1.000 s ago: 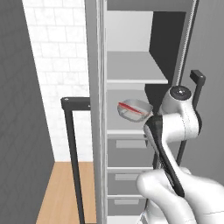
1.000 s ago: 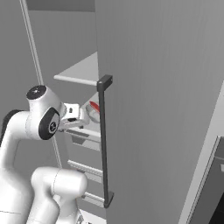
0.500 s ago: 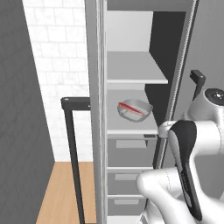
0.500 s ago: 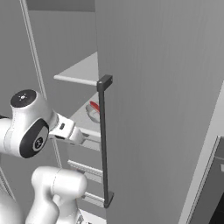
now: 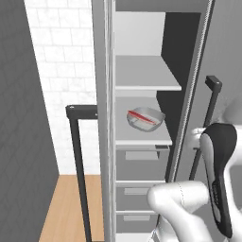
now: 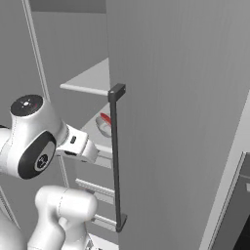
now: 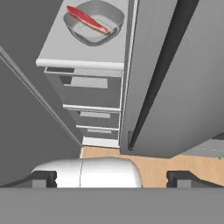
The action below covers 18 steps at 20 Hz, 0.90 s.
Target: Take the meat container that has the steak and place it on the second highest rack of the freezer. Then take the vegetable container that has the onion and lemon and place it on the highest rack of the freezer.
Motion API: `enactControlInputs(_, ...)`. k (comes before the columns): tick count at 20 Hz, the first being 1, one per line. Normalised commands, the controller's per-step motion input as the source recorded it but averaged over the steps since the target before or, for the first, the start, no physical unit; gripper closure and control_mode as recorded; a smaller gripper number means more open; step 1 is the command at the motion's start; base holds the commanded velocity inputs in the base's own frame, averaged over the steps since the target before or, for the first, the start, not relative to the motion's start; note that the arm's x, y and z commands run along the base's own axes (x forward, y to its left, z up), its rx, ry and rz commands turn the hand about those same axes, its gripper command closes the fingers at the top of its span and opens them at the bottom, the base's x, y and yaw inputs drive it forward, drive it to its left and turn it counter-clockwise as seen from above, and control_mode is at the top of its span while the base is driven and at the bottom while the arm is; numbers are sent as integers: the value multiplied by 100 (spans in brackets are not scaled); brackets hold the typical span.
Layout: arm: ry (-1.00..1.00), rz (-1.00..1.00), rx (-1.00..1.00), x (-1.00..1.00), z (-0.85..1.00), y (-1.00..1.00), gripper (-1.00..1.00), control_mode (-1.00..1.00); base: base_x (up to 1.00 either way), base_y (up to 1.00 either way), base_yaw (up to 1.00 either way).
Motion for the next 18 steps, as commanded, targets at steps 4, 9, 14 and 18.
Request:
enactControlInputs(4,0,4,0,-32,0,-7,-100,-100,0,0,0)
enactControlInputs(9,0,0,0,-13,2,8,-100,-100,0,0,0)
enactControlInputs(14,0,0,0,0,1,9,-100,100,-11,0,0)
enactControlInputs(18,0,0,0,0,0,0,-100,100,-97,-13,-11)
